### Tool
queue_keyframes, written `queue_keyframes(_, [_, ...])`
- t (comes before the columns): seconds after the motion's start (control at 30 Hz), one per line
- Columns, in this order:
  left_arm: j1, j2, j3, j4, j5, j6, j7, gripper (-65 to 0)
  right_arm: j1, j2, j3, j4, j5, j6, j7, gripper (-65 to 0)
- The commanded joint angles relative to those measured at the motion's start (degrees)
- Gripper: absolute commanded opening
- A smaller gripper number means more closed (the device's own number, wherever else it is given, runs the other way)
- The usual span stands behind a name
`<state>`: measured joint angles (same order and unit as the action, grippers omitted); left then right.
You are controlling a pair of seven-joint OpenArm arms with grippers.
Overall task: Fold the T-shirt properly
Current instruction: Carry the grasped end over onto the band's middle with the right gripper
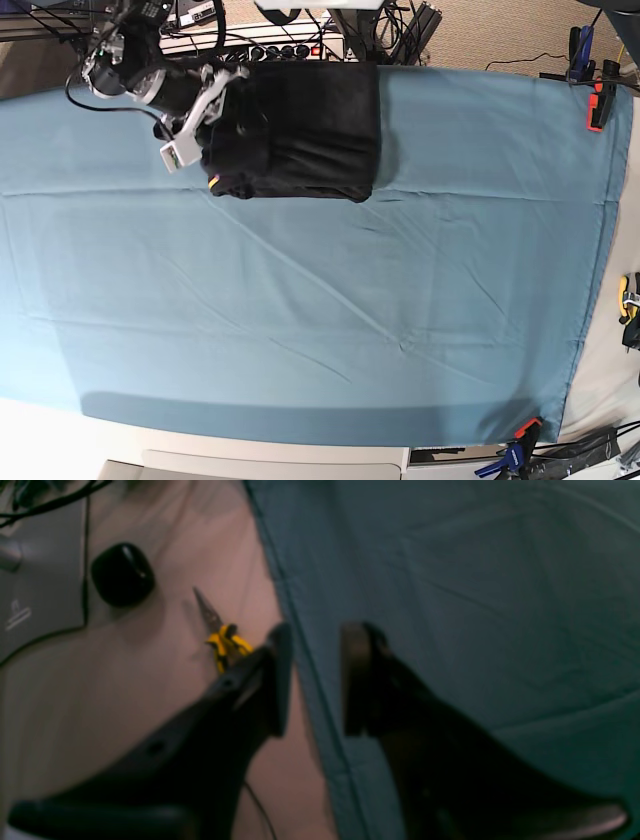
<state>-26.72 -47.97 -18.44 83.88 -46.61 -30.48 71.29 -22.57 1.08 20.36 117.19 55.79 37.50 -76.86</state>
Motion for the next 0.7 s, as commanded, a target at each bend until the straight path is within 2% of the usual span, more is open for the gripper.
queue_keyframes(0.0, [-1.55,-1.57,-0.50,0.72,-0.59,-0.04,-1.40,-46.9,0.68,0.15,-0.46,1.11,-0.11,-0.15,2.29,-65.0])
queue_keyframes(0.23, [-1.53,-1.57,-0.50,0.72,-0.59,-0.04,-1.42,-46.9,2.43,0.15,-9.29,1.09,-9.16,-1.55,6.45,-65.0])
queue_keyframes(0.37, [-1.53,-1.57,-0.50,0.72,-0.59,-0.04,-1.42,-46.9,2.60,0.04,-15.43,1.09,-16.26,-4.37,11.08,-65.0])
queue_keyframes(0.47, [-1.53,-1.57,-0.50,0.72,-0.57,-0.02,-1.38,-46.9,3.37,-1.36,-18.14,1.09,-21.90,-6.40,12.22,-65.0])
queue_keyframes(0.67, [-1.53,-1.57,-0.50,0.72,-0.59,-0.04,-1.38,-46.9,3.67,-3.19,-20.50,1.09,-24.37,-7.58,13.51,-65.0])
